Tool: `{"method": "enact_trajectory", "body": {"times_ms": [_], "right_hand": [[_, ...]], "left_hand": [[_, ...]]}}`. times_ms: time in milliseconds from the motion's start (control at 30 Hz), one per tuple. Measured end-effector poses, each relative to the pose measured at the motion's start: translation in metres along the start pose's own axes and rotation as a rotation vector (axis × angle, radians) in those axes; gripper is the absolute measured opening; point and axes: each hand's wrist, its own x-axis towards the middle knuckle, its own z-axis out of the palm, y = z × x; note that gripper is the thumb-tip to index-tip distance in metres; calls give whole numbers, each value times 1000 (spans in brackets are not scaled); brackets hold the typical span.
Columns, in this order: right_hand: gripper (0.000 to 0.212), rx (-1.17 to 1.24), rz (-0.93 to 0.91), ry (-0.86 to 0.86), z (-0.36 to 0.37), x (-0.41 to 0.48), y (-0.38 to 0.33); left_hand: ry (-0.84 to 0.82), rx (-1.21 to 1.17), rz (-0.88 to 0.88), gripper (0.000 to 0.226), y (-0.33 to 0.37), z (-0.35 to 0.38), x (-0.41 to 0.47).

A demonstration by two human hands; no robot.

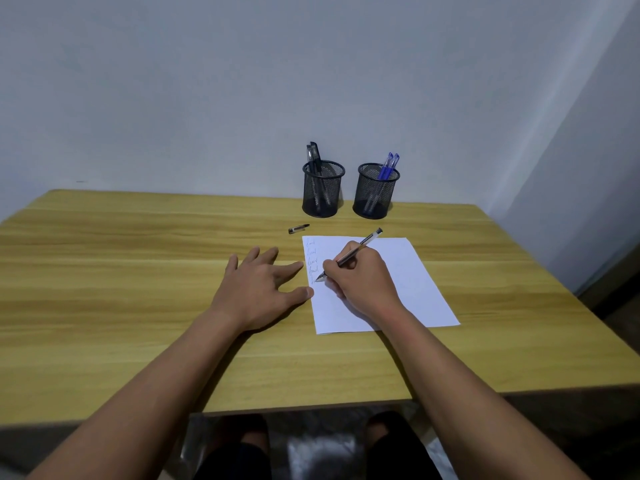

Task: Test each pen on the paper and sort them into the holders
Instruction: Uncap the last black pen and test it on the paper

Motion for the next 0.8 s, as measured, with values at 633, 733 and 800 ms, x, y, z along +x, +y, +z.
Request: {"method": "enact_trajectory", "body": {"times_ms": [633,733,800], "right_hand": [[21,-20,44,69,-1,1,-3],[17,-9,67,34,-2,0,-6],[16,-7,78,23,-4,-2,-8]], "left_hand": [[-8,23,-5,74,1,-3,-2],[-11,19,-10,73,3,-3,-2],[-13,25,-12,74,3,-4,-3]]}}
